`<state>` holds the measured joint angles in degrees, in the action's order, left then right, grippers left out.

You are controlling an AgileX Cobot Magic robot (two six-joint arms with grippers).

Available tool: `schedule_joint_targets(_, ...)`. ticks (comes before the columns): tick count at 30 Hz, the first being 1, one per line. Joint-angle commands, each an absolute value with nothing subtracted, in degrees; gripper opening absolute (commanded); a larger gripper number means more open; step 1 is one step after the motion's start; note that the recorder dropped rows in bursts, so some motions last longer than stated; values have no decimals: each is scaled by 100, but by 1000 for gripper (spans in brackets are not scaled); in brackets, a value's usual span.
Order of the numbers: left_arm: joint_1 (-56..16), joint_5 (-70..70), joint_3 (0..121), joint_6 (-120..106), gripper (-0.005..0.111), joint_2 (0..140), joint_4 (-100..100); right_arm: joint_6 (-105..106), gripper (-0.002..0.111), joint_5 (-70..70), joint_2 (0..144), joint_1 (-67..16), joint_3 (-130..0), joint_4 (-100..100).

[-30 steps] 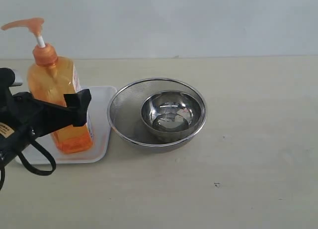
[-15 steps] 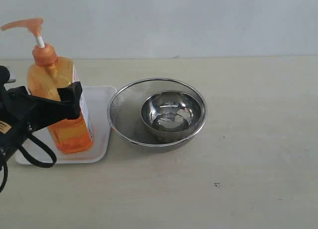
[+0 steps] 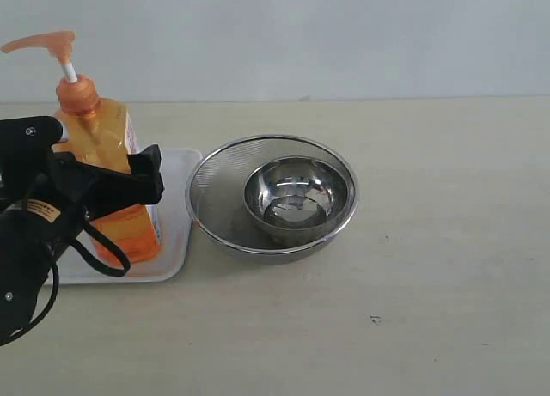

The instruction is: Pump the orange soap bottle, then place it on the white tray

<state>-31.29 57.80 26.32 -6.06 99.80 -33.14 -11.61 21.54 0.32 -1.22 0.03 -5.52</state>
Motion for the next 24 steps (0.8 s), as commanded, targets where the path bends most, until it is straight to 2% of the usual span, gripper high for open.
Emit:
schedule_joint_targets(1,-3126,5999,2648,-697,110,10010,-3360,-1161,0,2118,0,-109,0,-593)
schedule_joint_targets(8,-3126,6134,2648,-718,110,10023,-3360,-1161,0,2118,0,-109,0,-593)
schedule_joint_targets(11,-3126,6171,2648,-718,102,10047,-3389,-1161,0,2118,0,-109,0,-593)
schedule_joint_targets(13,-3126,6171,2648,-718,85,10047,-3405,-1161,0,2118,0,-109,0,-593)
schedule_joint_targets(14,-3126,6171,2648,-734,72,10047,-3405,-1161,0,2118,0,-109,0,-593)
schedule_joint_targets(16,-3126,6171,2648,-734,36,10047,-3405,-1161,0,2118,0,-109,0,-593)
schedule_joint_targets(17,-3126,6171,2648,-758,27,10047,-3405,-1161,0,2118,0,-109,0,-593)
schedule_joint_targets(18,-3126,6171,2648,-758,10,10047,-3372,-1161,0,2118,0,-109,0,-593)
schedule_joint_targets(19,-3126,6134,2648,-779,5,10047,-3341,-1161,0,2118,0,-109,0,-593)
schedule_joint_targets(24,-3126,6632,2648,-1247,5,10047,-3304,-1161,0,2118,0,-109,0,-593)
